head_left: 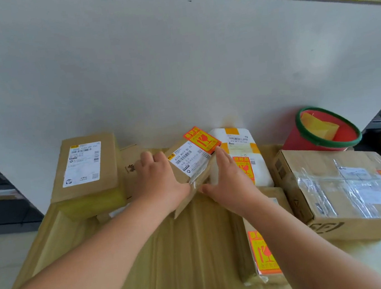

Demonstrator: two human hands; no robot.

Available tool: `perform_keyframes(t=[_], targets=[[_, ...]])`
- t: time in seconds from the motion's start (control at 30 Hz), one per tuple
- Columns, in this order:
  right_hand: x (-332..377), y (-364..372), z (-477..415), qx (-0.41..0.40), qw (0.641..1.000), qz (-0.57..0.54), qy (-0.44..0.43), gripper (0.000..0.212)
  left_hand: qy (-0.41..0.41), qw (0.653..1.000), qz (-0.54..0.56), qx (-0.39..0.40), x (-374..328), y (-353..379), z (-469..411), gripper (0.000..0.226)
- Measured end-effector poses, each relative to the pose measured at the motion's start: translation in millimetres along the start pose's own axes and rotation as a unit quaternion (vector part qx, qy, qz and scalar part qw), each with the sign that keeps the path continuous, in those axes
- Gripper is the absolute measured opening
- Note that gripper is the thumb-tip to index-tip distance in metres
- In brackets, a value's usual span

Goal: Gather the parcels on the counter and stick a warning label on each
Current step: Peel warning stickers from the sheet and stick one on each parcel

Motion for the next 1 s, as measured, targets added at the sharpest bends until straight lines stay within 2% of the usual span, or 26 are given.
perform_keyframes(t=[0.2,0.33,0.5,0.6,1.0], targets=[[-19.7,-1.6,-31.2,0.0,1.0,-0.017,0.003,0.098,-0.034,0.998,0.036,0.046,-23.9,10.9,-60.5,0.076],[-28.1,-0.4,-44.0,-0.009,0.999,-0.04,-0.005,0.093,-0.073,0.994,0.041,0.069,-22.8,3.2,-104.3,0.08],[-34.3,7.4,-53.4,-0.031,0.996,-0.078,0.012,0.091,-0.1,0.985,0.137,0.042,-10.4,-9.6,-150.8,0.084],[-34.2,15.8,-58.5,-0.039,0.995,-0.085,0.019,0.089,-0.085,0.978,0.188,0.024,-9.3,-6.6,-165.1,0.086],[-31.5,43.8,-68.3,0.0,0.994,-0.094,0.055,0.085,0.04,0.996,0.03,0.079,8.4,13.7,-195.8,0.093]])
Point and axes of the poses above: each hand's wrist, its own z-axis away from the middle knuckle, its own y-axis out of the palm, x = y × z, the point moved 3 cm from there along -z, towards the middle knuckle, and after that the axes turned 9 degrees about -x, right-handed, at the moved point
